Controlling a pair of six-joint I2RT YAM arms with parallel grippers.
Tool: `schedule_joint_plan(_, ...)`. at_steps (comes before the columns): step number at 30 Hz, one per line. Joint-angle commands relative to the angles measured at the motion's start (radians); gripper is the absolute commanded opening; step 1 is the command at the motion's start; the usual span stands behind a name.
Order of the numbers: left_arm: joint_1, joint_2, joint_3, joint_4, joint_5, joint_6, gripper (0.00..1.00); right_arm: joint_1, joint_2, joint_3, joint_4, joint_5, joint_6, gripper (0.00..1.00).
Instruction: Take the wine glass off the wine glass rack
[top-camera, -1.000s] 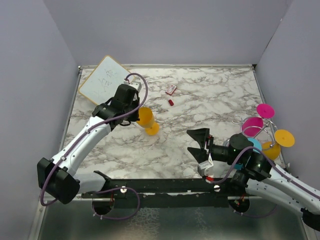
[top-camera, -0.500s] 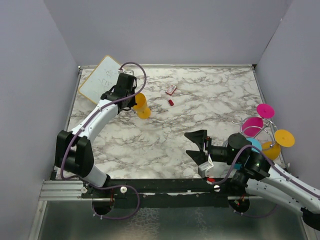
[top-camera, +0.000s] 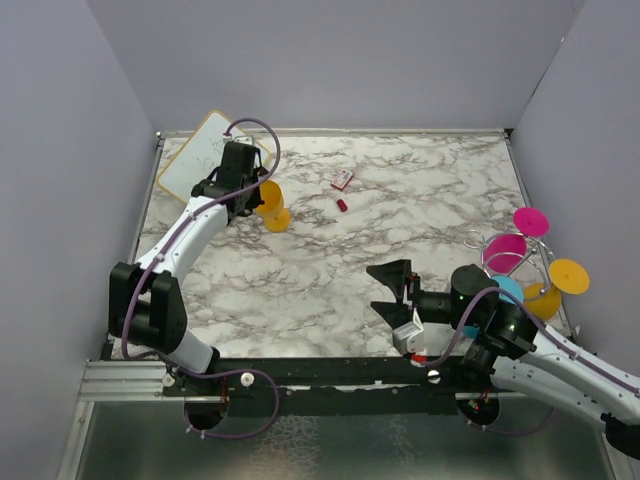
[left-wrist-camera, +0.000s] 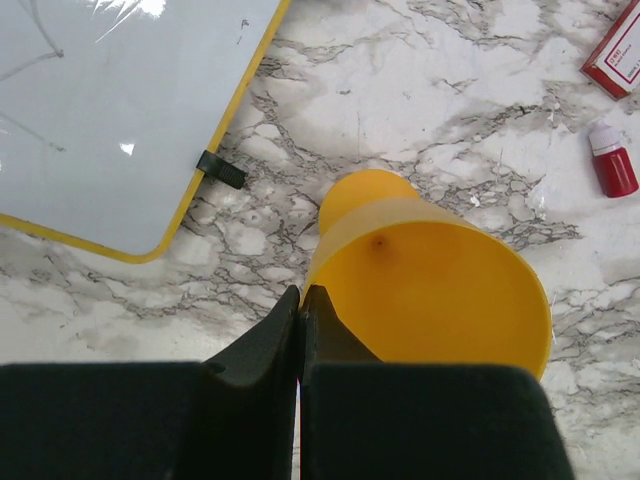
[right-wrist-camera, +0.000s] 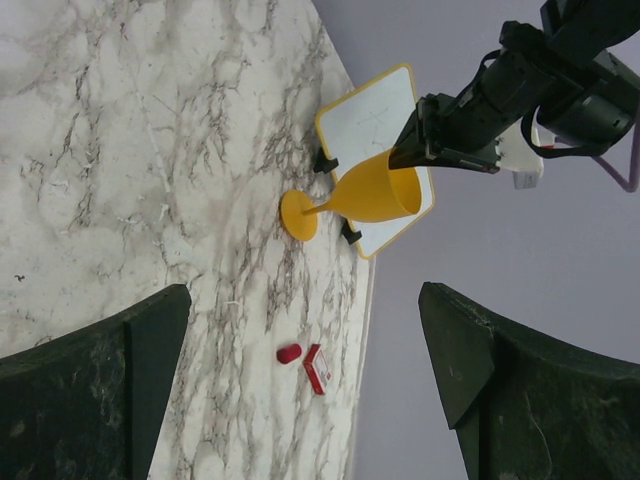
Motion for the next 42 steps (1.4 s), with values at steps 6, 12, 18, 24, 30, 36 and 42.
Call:
schedule_joint_plan(6,0.002,-0.070,0.037,-0.104,-0.037,0.016,0.01,0.006,0.038,0.028,-0.012,-0.035,0.007,1.00)
schedule_joint_plan(12,0.002,-0.027,0.043,-0.121,-0.035,0.011,0.04,0.006,0.026,0.022,0.051,0.011,0.081,1.00)
schedule_joint_plan(18,0.004,-0.021,0.047,-0.125,-0.029,0.008,0.25,0.006,0.040,0.047,0.100,0.062,0.189,0.99)
schedule_joint_plan(24,0.004,-0.064,0.057,-0.134,-0.040,0.028,0.50,0.006,0.080,0.119,0.205,0.106,0.434,1.00)
schedule_joint_plan(30,0.004,-0.177,0.049,-0.135,-0.030,0.037,0.71,0.006,0.188,0.274,0.215,0.245,0.715,1.00)
schedule_joint_plan(36,0.004,-0.334,-0.003,-0.117,0.069,0.047,0.83,0.004,0.391,0.494,0.131,0.687,1.051,1.00)
schedule_joint_plan(42,0.002,-0.491,-0.131,-0.007,0.309,-0.042,0.85,0.004,0.505,0.651,0.055,0.791,1.052,1.00)
